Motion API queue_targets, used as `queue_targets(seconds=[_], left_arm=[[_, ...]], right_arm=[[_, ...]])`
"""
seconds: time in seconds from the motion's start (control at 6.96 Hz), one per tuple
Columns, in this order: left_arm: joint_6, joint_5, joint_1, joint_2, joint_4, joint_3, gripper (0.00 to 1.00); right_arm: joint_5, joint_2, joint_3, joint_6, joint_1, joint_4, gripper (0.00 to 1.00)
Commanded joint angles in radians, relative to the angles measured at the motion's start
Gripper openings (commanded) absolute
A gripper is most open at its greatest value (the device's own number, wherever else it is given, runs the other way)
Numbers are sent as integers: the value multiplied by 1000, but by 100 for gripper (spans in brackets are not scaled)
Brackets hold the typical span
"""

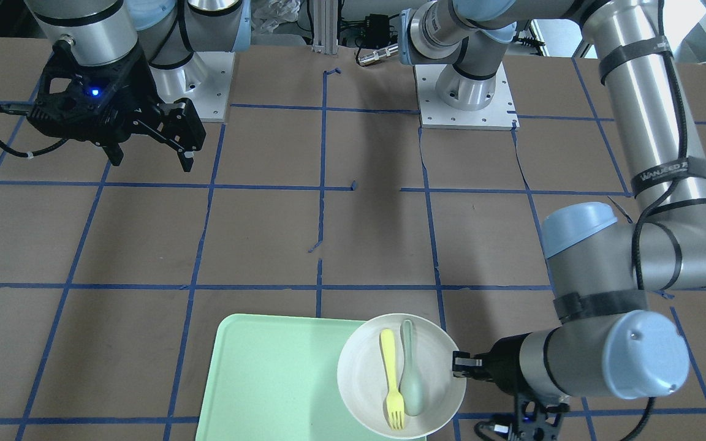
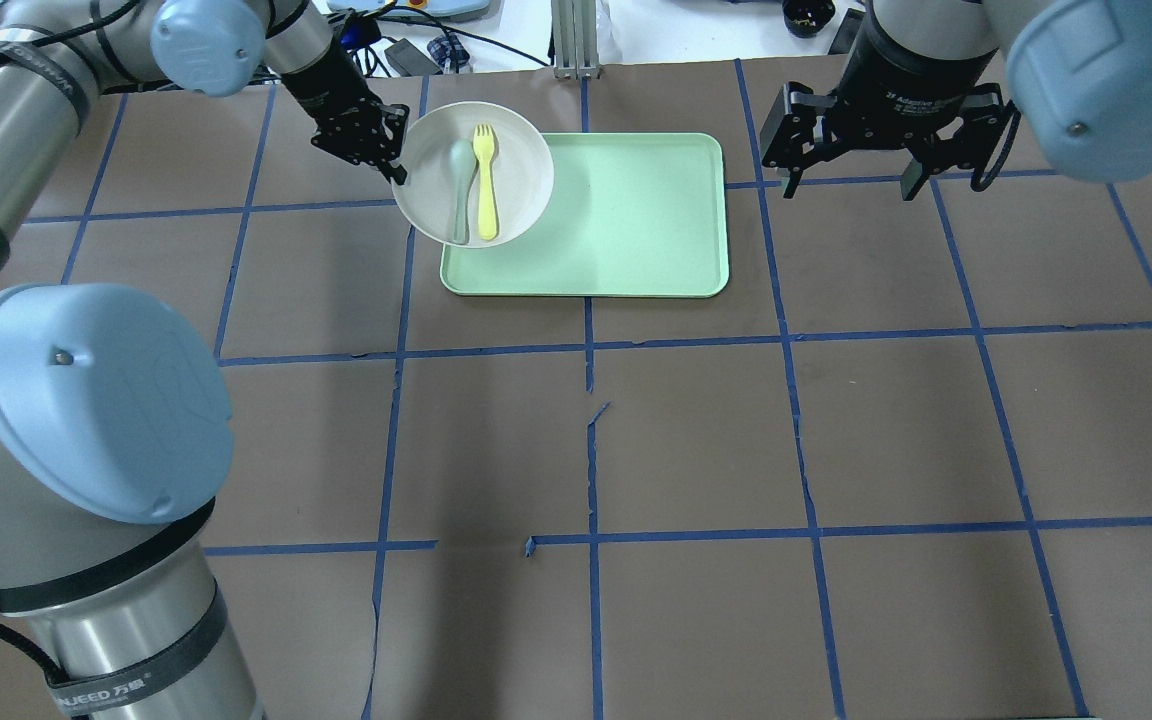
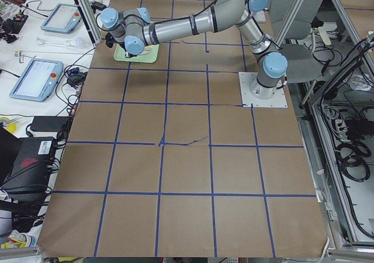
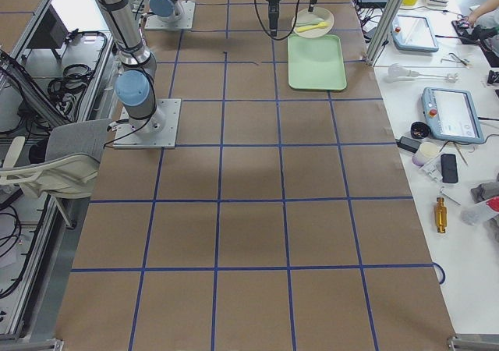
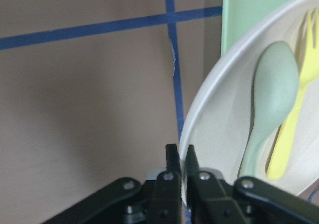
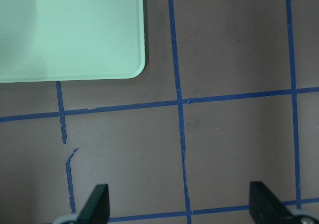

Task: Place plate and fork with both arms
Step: 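Lift the plate with the left gripper and carry it onto the green tray, then lower the plate onto the tray and open the left gripper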

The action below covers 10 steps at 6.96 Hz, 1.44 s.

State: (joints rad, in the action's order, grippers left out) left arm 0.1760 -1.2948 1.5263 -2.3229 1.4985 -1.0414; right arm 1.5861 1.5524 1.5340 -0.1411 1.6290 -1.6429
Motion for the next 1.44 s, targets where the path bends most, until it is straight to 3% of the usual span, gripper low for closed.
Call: queue_targets(seconds=[0.0, 0.86, 1.15, 1.29], left_arm=[[-102, 20, 86, -55, -35, 41, 0], [-228, 48, 126, -125, -109, 24, 0], [-227, 48, 126, -113, -110, -32, 0], [-233, 58, 126, -107, -103, -38, 65]], right_arm=[[0, 0, 0, 0, 2, 0, 100], [0, 0, 0, 0, 2, -2, 100], [0, 0, 0, 0, 0, 0, 100], [0, 0, 0, 0, 2, 0, 100]])
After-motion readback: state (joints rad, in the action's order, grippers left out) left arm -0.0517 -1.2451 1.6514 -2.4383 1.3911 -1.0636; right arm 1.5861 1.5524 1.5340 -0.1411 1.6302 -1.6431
